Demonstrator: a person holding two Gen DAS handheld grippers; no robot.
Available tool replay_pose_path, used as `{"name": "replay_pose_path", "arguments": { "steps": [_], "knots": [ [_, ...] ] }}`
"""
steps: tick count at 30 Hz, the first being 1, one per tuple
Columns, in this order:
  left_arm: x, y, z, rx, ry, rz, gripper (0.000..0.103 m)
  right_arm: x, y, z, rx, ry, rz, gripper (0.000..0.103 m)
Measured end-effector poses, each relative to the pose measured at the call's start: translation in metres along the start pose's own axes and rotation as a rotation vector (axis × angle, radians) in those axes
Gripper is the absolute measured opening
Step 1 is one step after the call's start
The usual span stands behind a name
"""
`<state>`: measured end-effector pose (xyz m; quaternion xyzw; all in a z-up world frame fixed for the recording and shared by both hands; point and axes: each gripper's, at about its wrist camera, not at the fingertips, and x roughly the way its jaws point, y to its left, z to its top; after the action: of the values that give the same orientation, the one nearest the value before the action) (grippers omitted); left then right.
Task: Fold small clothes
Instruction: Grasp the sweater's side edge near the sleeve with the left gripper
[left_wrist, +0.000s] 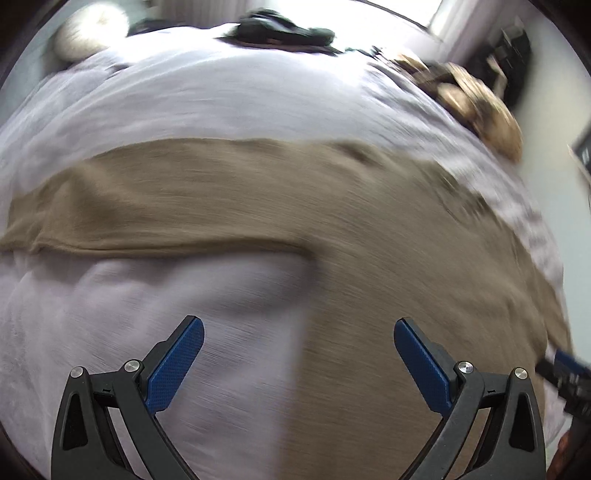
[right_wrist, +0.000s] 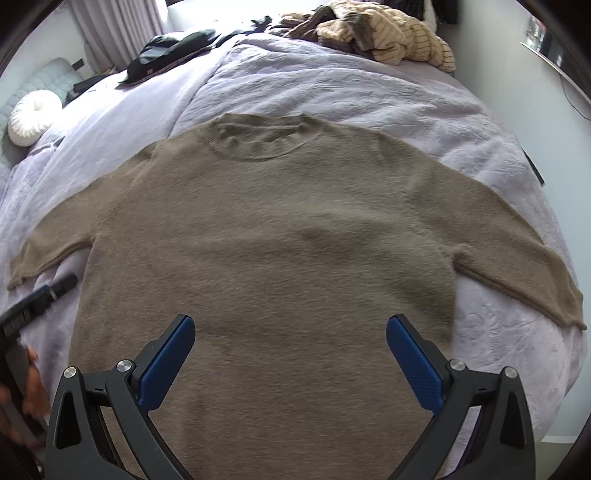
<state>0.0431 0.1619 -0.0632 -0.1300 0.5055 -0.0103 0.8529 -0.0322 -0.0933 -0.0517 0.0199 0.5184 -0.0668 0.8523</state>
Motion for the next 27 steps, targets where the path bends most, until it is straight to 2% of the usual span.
{"name": "replay_pose_path", "arguments": {
  "steps": [6,7,9,11,13,15,17,18,19,20,23,27],
  "knots": [
    [0.000,0.133,0.014,-0.303,-0.088,0.046,0.103,0.011,0.037,-0.007,-0.046,0.032,0.039,0.103],
    [0.002,0.152,0.015,-0.358,-0.091,0.039,0.103,0.012,0.043,-0.007,-0.052,0.035,0.045,0.103],
    [0.007,0.184,0.019,-0.449,-0.111,-0.020,0.103,0.014,0.056,-0.007,-0.069,0.042,0.054,0.103],
    [0.008,0.199,0.026,-0.479,-0.136,-0.031,0.103,0.016,0.070,-0.007,-0.092,0.050,0.061,0.103],
    [0.009,0.206,0.034,-0.482,-0.157,0.002,0.103,0.016,0.081,-0.007,-0.106,0.051,0.068,0.103],
    [0.009,0.213,0.037,-0.505,-0.178,0.043,0.088,0.015,0.087,-0.007,-0.114,0.051,0.082,0.103],
    [0.011,0.222,0.036,-0.537,-0.179,0.060,0.040,0.014,0.092,-0.008,-0.123,0.052,0.100,0.103],
    [0.012,0.225,0.033,-0.541,-0.186,0.044,0.028,0.014,0.094,-0.009,-0.126,0.054,0.105,0.103],
    [0.011,0.227,0.028,-0.539,-0.199,-0.005,0.009,0.014,0.096,-0.010,-0.131,0.057,0.112,0.103],
    [0.009,0.229,0.027,-0.541,-0.207,-0.038,0.007,0.016,0.097,-0.010,-0.138,0.061,0.118,0.103],
    [-0.004,0.227,0.031,-0.514,-0.257,-0.030,0.007,0.016,0.096,-0.011,-0.137,0.054,0.147,0.103],
    [-0.036,0.191,0.045,-0.359,-0.371,-0.016,0.007,0.011,0.086,-0.012,-0.106,0.026,0.192,0.103]
  ]
}}
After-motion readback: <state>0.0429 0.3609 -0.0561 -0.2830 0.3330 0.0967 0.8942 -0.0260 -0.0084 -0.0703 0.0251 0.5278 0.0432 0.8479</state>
